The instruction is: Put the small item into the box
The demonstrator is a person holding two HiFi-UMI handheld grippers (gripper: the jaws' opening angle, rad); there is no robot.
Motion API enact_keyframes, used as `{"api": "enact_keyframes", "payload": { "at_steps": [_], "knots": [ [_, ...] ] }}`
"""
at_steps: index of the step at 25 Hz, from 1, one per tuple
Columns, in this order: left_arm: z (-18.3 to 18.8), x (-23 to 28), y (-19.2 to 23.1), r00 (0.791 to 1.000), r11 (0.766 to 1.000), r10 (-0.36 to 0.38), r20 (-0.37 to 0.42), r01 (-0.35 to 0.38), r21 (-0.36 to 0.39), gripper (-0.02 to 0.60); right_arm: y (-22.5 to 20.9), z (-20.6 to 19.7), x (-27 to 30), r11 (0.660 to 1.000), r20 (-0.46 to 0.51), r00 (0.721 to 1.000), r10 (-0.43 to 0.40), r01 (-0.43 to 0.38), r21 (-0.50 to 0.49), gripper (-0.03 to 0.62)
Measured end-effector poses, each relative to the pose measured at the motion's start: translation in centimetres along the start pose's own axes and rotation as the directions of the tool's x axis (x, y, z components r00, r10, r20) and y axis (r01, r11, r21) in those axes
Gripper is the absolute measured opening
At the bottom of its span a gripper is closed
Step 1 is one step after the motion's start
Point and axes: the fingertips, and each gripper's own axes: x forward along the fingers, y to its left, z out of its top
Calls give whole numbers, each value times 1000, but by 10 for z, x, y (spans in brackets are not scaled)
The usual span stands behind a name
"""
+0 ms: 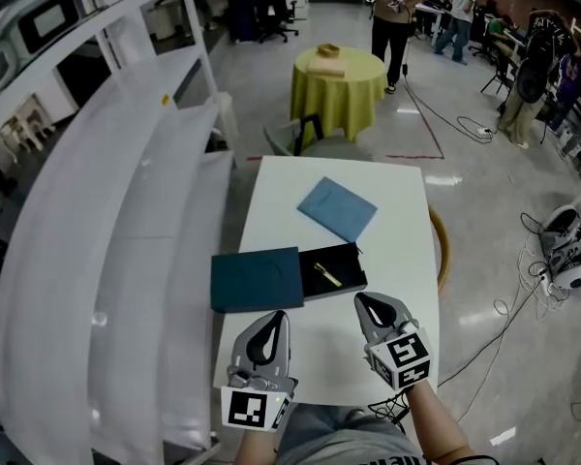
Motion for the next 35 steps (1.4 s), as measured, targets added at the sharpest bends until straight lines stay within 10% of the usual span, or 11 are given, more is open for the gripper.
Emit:
{"api": "enact_keyframes", "payload": {
  "at_steps": [35],
  "knots": [
    [26,-31,-41,999,1000,-6,50,5,29,15,14,58,-103,998,309,950,-51,62,-24,2]
  ]
}}
